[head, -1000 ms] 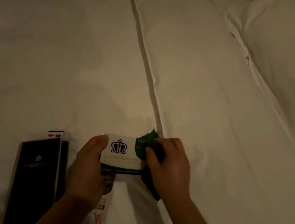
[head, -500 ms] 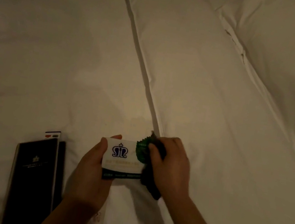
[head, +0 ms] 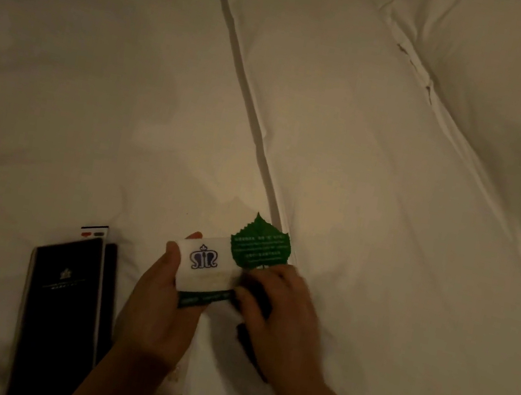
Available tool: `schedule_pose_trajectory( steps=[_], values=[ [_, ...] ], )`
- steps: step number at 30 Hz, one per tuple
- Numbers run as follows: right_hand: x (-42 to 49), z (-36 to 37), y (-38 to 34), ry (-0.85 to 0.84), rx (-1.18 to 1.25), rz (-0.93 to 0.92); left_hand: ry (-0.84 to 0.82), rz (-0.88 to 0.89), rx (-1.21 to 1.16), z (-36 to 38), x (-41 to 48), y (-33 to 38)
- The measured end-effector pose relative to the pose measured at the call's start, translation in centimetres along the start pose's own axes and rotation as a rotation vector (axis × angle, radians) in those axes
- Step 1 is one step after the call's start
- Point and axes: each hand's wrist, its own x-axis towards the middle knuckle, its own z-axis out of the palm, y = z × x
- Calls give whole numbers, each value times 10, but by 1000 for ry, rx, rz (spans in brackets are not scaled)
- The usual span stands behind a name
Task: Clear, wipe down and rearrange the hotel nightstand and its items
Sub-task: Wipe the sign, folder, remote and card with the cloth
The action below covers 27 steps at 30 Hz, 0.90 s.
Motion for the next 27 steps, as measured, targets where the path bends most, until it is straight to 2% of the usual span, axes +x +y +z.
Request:
schedule_pose_trajectory(
  steps=[3, 5, 7, 8, 10, 13, 14, 17, 19, 21, 23, 27],
  values=[
    [3, -20, 20, 139, 205, 334, 74, 25, 4, -8, 0, -1],
    [5, -27, 15, 124, 554, 486, 150, 59, 37, -13, 0, -4],
    [2, -31, 3, 79, 824, 549, 221, 165, 254, -20, 4, -10],
    [0, -32, -2, 58, 862, 540, 240, 232, 413, -24, 6, -13],
    [-4, -33, -14, 36, 854, 495, 270, 320, 629, -30, 9, -16],
    [-10, -33, -30, 25, 848, 412, 168, 247, 786, -31, 3, -20],
    [-12, -31, -36, -9, 853, 390, 96, 166, 776, -30, -1, -22],
    [-14, -23, -51, -124, 902, 396, -79, -135, 472, -32, -10, -24],
    [-10, -19, -53, -102, 929, 425, -154, -223, 336, -32, -13, -23],
    [0, -17, -47, 16, 867, 466, -185, -195, 343, -32, -15, -29],
    [11, -17, -39, 68, 782, 492, -69, -79, 345, -33, -20, -36],
    [9, -8, -32, -114, 572, 442, -62, -114, 236, -47, -23, -32]
  ],
)
